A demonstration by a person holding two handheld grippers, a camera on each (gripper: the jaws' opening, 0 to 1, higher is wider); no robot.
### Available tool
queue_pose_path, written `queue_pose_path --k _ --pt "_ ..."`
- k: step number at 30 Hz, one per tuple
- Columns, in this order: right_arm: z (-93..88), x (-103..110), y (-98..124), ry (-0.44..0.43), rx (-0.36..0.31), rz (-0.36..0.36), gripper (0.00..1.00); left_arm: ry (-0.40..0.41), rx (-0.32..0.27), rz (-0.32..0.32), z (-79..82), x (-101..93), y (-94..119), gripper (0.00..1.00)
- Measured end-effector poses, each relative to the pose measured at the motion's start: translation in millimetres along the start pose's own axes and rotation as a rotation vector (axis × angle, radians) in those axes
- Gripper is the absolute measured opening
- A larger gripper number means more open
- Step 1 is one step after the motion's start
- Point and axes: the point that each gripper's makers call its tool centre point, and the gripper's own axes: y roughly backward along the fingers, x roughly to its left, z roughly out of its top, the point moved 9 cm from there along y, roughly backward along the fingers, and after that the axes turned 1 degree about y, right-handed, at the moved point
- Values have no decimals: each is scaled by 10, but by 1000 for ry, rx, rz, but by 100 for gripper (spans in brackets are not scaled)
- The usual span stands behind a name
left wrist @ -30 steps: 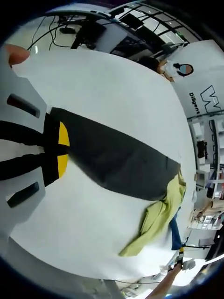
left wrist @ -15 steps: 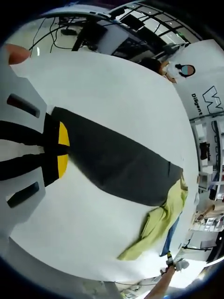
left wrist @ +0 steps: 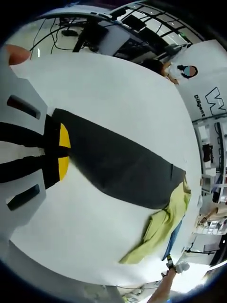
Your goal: Fold the garment on the visible template until the final outline fits inside the template.
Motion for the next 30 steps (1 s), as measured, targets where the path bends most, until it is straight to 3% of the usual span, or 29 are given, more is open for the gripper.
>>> queue_pose_path --k 11,20,23,26,30 --pt "29 -30 -43 15 -11 -23 0 3 -4 13 0 35 11 3" --pt "23 -56 -31 7 -14 -37 3 65 -12 -36 -91 48 58 21" --pt "19 -54 -20 -1 -12 -35 4 82 -34 -90 -115 -13 52 33" --pt "19 -53 -21 -1 -10 -33 3 62 -46 -134 -110 -115 51 53" --pt "18 -55 -22 -5 -8 -32 3 40 -38 -126 -108 -124 49 55"
